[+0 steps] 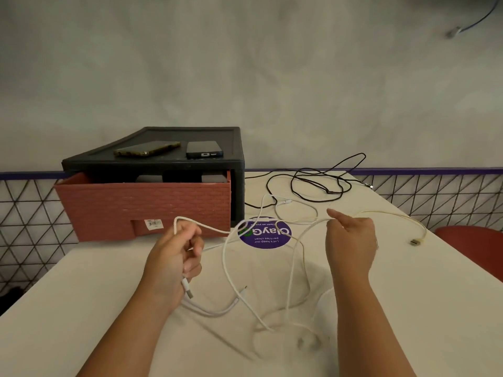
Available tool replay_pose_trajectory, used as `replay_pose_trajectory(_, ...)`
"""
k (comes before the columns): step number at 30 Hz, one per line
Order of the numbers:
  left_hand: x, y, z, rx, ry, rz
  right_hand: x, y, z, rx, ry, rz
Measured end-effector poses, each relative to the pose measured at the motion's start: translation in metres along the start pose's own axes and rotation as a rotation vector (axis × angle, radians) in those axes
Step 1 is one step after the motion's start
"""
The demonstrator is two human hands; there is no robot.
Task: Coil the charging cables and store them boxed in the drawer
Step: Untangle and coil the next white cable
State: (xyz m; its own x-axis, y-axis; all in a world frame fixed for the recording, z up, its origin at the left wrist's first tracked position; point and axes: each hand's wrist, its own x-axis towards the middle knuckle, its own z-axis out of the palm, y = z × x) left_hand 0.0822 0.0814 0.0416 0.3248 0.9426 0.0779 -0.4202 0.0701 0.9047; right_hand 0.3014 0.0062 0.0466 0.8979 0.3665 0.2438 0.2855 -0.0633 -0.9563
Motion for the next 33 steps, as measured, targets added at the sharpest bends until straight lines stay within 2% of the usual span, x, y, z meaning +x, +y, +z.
replay_pose_trajectory(4,-0.013,-0.008,0.014,0.414,-0.176,0.044,-0.002,-0.001,0.001,-0.427,-0.147,0.060)
replay_pose_trajectory(6,-0.019,-0.011,0.022,0.522,-0.247,0.033,-0.003,-0.003,-0.001,-0.583,-0.226,0.042)
replay_pose_trajectory(7,-0.021,-0.013,0.025,0.543,-0.266,0.019,-0.002,-0.004,-0.002,-0.589,-0.253,0.009)
replay_pose_trajectory(9,-0.022,-0.015,0.029,0.549,-0.266,-0.005,-0.002,-0.008,-0.006,-0.456,-0.367,-0.096)
replay_pose_trajectory(11,-0.020,-0.016,0.030,0.549,-0.233,-0.005,-0.006,-0.015,-0.012,-0.321,-0.660,-0.134)
replay_pose_trajectory(13,-0.019,-0.017,0.027,0.561,-0.221,0.007,-0.012,-0.019,-0.014,-0.344,-0.999,-0.108)
replay_pose_trajectory(14,-0.019,-0.016,0.027,0.558,-0.221,0.009,-0.015,-0.019,-0.013,-0.371,-1.093,-0.089)
replay_pose_trajectory(16,-0.021,-0.015,0.030,0.535,-0.274,-0.026,-0.018,-0.017,-0.009,-0.329,-1.075,-0.054)
replay_pose_trajectory(18,-0.028,-0.018,0.035,0.529,-0.413,-0.092,-0.018,-0.016,-0.004,-0.186,-0.922,-0.018)
replay_pose_trajectory(20,-0.036,-0.026,0.041,0.634,-0.580,-0.113,-0.016,-0.014,-0.002,-0.098,-0.807,-0.024)
replay_pose_trajectory(22,-0.042,-0.036,0.047,0.814,-0.641,-0.067,-0.015,-0.012,0.000,-0.061,-0.761,-0.044)
replay_pose_trajectory(25,-0.042,-0.039,0.051,0.823,-0.553,0.002,-0.016,-0.011,0.002,0.003,-0.737,-0.062)
replay_pose_trajectory(29,-0.029,-0.020,0.042,0.567,-0.235,0.081,-0.012,-0.007,0.000,0.044,-0.698,-0.069)
replay_pose_trajectory(31,-0.023,-0.012,0.036,0.448,-0.102,0.100,-0.010,-0.005,-0.002,-0.046,-0.782,-0.104)
replay_pose_trajectory(33,-0.019,-0.009,0.030,0.407,-0.003,0.120,-0.014,-0.006,-0.003,-0.203,-0.991,-0.148)
